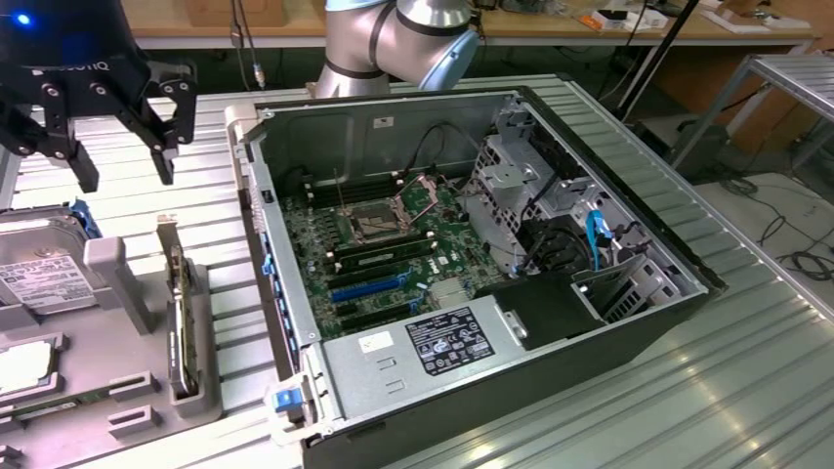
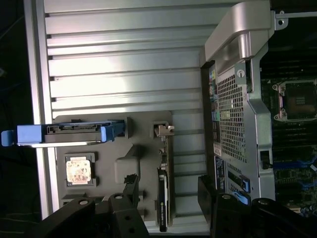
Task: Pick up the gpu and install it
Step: 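Pick up the gpu and move the gpu toward the slot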
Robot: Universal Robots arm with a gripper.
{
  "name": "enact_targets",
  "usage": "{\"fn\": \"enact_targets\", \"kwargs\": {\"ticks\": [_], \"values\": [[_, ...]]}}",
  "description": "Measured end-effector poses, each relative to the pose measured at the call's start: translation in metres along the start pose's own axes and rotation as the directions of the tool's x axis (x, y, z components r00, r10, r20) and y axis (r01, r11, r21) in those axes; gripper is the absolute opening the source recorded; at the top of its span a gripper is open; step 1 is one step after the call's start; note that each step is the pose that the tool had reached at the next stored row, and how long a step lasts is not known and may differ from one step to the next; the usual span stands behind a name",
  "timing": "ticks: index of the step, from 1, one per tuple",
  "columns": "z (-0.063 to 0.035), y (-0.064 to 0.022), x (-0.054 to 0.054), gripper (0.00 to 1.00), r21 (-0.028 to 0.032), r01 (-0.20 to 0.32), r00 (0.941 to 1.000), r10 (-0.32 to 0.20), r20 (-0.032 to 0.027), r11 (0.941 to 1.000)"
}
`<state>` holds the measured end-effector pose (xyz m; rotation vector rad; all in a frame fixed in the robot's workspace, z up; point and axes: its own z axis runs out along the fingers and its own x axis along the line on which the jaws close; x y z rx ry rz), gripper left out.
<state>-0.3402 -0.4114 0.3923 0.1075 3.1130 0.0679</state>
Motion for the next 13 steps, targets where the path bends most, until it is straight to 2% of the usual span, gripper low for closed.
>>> {"fn": "enact_targets", "kwargs": {"ticks": [13], "values": [[0.0018,-0.0078,-0.0005,0.6,0.0001,0.0,1.0,0.0,-0.0001,1.0]]}}
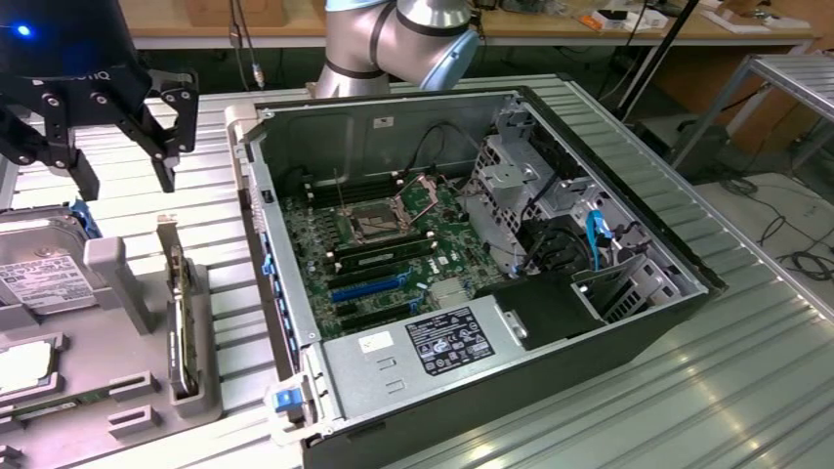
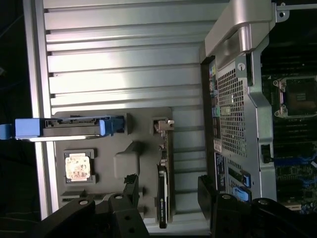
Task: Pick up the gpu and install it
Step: 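Pick up the gpu and move the gpu toward the slot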
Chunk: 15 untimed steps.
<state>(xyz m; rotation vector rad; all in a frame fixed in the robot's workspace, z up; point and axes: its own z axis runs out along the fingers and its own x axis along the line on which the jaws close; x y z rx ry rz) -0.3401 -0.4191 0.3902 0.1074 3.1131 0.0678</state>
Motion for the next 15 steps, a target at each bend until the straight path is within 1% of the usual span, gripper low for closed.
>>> {"fn": "enact_targets", "kwargs": {"ticks": [15], "values": [[0.0031,-0.0055,0.0002,0.6,0.0,0.0,1.0,0.0,0.0001,1.0]]}}
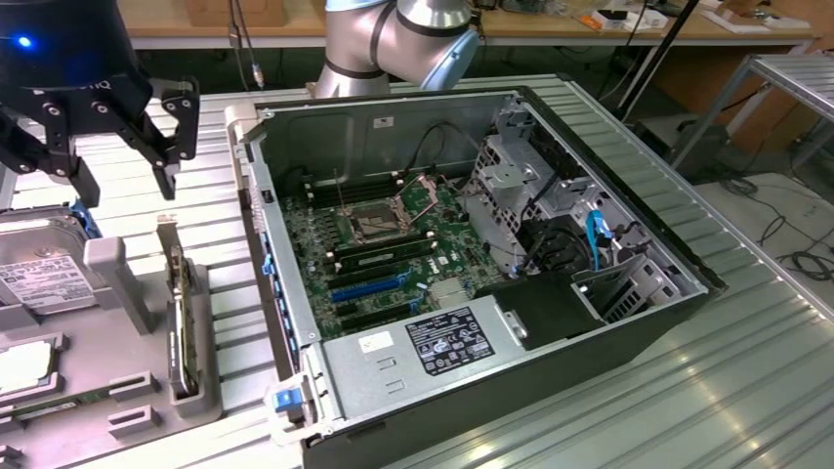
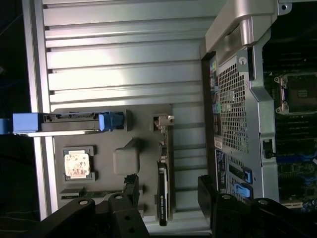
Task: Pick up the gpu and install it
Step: 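Pick up the gpu and move the gpu toward the slot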
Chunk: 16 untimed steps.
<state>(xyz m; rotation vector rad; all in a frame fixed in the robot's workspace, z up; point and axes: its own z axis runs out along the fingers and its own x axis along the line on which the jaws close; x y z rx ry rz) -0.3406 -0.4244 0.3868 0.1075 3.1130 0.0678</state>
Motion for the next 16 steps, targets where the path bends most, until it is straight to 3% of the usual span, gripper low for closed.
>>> {"fn": "enact_targets", "kwargs": {"ticks": [16], "values": [[0.0039,-0.0038,0.0003,0.6,0.0001,0.0,1.0,0.0,-0.0001,1.0]]}}
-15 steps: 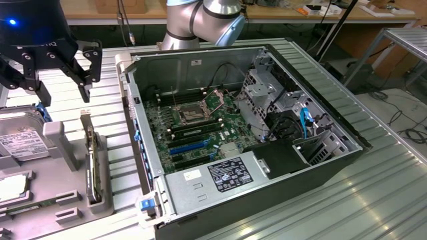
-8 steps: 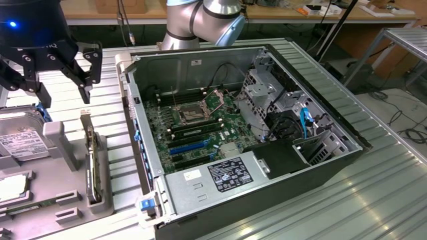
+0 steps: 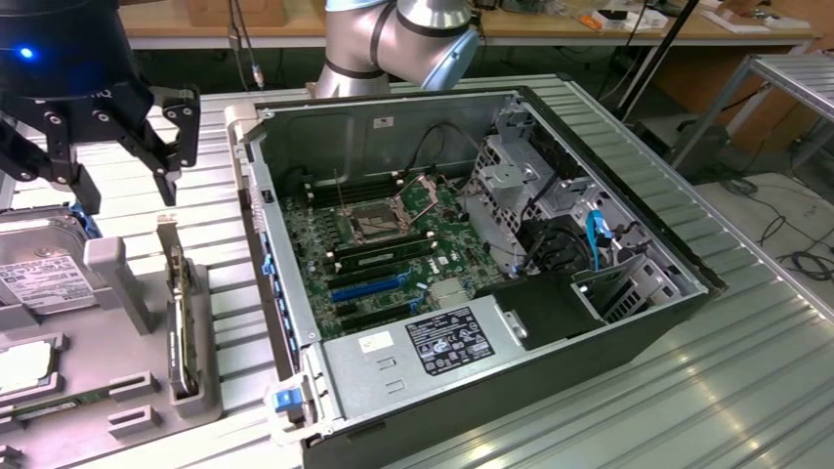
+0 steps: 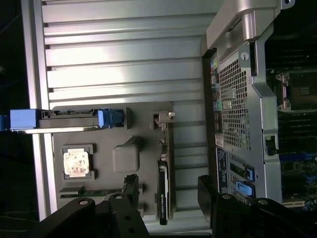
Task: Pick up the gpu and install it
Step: 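Pick up the gpu and move the gpu toward the slot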
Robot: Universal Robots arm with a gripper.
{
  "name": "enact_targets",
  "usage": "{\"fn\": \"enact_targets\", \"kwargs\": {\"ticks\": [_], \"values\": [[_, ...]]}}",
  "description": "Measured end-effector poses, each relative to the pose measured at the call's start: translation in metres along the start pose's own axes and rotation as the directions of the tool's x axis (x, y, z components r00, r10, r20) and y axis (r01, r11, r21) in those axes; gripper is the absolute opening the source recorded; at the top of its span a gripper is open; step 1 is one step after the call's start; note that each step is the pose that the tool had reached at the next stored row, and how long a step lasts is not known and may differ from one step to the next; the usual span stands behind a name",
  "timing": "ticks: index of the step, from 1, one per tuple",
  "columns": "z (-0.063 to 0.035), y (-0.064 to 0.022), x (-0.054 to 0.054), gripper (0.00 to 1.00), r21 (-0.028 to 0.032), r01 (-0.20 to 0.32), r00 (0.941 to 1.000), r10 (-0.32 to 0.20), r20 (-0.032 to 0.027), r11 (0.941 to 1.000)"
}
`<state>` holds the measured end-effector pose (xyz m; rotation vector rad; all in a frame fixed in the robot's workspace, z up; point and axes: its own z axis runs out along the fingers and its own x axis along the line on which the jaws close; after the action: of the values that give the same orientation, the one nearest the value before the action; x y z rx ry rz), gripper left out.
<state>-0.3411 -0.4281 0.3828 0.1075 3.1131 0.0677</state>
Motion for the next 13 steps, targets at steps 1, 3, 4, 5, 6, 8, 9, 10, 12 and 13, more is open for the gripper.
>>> {"fn": "enact_targets", "kwargs": {"ticks": [1,3,4,5,6,8,9,10,12,13], "values": [[0.0002,-0.0002,0.0,0.6,0.0,0.0,1.0,0.0,0.0,1.0],[0.0008,-0.0005,0.0,0.6,-0.0001,0.0,1.0,0.0,0.0,1.0],[0.0011,-0.0007,0.0001,0.6,0.0,0.0,1.0,0.0,0.0,1.0],[0.0014,-0.0009,0.0001,0.6,0.0,0.0,1.0,0.0,0.0,1.0],[0.0017,-0.001,0.0001,0.6,-0.0001,0.0,1.0,0.0,0.0001,1.0],[0.0022,-0.0013,0.0001,0.6,0.0,0.0,1.0,0.0,0.0,1.0],[0.0026,-0.0014,0.0001,0.6,0.0,0.0,1.0,0.0,0.0,1.0],[0.003,-0.0015,0.0001,0.6,0.0,0.0,1.0,0.0,0.0001,1.0],[0.0037,-0.0017,0.0002,0.6,-0.0001,0.0,1.0,0.0,0.0,1.0],[0.004,-0.0018,0.0002,0.6,0.0,0.0,1.0,0.0,0.0,1.0]]}}
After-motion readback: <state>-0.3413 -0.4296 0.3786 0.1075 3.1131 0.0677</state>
